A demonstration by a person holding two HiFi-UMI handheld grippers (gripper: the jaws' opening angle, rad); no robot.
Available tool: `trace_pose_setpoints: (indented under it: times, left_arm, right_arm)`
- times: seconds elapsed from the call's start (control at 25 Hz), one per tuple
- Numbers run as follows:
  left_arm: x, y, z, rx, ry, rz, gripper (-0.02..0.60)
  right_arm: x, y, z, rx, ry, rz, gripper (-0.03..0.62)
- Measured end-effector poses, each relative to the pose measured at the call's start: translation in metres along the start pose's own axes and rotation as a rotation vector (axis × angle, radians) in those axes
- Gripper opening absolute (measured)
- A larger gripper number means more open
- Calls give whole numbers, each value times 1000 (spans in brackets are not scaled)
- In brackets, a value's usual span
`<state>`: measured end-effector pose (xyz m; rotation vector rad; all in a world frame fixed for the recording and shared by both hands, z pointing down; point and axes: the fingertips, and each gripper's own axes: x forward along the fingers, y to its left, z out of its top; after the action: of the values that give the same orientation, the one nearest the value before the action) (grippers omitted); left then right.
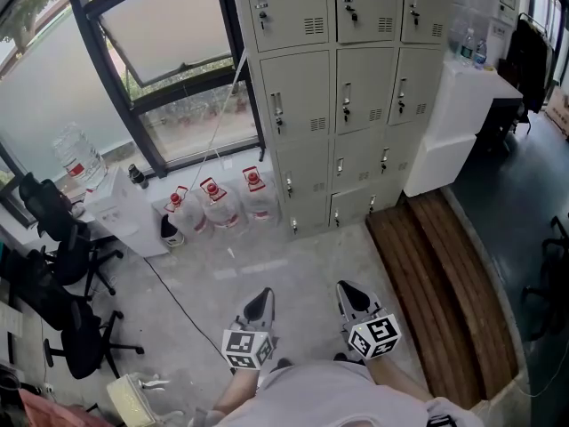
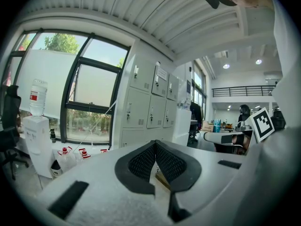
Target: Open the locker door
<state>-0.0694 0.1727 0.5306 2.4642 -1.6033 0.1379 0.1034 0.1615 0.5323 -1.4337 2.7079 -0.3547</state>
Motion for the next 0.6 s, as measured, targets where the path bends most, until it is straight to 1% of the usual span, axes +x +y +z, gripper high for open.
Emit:
trace_pose_setpoints:
  times: [0.28,0.6]
  left_arm:
    - [7,-2,-1,7,2,8,2]
    - [25,-17,1,0,-16,69,2]
  right_arm:
    - [1,-10,1,13,-16,-2,14]
    - [-1,-40,5,-2,0,45,14]
